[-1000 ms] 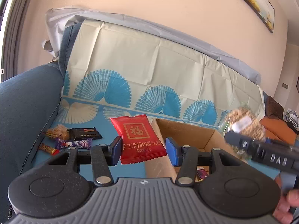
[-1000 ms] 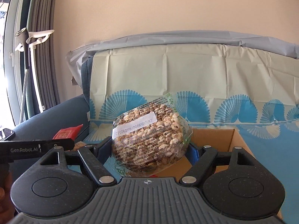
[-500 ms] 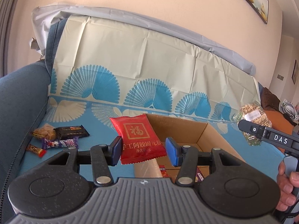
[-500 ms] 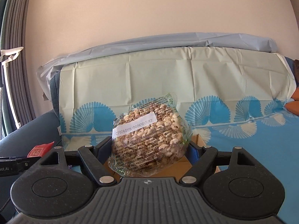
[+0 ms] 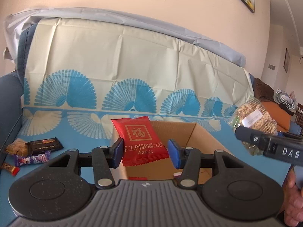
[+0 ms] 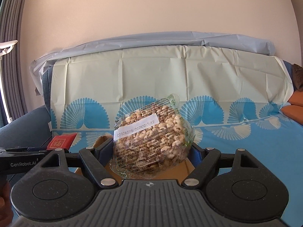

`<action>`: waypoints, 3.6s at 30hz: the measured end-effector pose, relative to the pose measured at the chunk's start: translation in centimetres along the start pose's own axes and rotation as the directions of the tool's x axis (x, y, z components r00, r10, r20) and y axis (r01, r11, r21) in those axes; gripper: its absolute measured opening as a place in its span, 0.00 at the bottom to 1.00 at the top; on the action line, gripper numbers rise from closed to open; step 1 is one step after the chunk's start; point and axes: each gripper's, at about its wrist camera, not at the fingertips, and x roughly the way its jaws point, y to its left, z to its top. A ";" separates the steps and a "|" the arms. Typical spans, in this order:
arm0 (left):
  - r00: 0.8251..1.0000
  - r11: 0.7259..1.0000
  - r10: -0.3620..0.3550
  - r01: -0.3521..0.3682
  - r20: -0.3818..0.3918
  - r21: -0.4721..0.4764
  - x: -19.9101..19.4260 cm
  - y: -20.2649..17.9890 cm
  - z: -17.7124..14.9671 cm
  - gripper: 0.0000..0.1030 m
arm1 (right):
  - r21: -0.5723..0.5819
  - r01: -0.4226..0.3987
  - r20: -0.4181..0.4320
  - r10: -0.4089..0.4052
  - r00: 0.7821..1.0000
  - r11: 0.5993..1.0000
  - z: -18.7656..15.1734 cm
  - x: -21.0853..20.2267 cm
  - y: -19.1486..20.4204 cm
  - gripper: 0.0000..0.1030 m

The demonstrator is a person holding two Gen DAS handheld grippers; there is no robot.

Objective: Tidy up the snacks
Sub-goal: 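Carry the nut bag with the right tool while the left tool carries the red packet to the box, then open both tools to drop the red packet and nut bag into the box, then move both open tools back to the remaining snacks, left tool toward the pastry bag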

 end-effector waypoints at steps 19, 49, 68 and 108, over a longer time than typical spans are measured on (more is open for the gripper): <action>0.995 0.993 -0.102 0.102 0.000 -0.052 2.1 -1.9 -0.1 0.54 | -0.055 0.041 -0.031 -0.043 0.999 0.998 -0.1 1.6 1.3 0.79; 0.995 0.993 -0.095 0.094 -0.010 -0.077 2.0 -1.7 0.0 0.54 | -0.056 0.055 -0.033 -0.057 0.998 0.997 -0.1 1.9 1.3 0.79; 0.997 0.989 -0.068 0.062 -0.036 -0.131 2.5 -0.7 0.0 0.67 | -0.042 0.070 -0.036 -0.071 0.997 0.997 -0.2 2.0 1.2 0.88; 0.935 0.883 0.278 -0.339 -0.221 -0.325 1.8 14.7 0.5 0.35 | -0.055 -0.123 -0.053 0.120 0.991 0.991 -0.3 3.5 9.8 0.43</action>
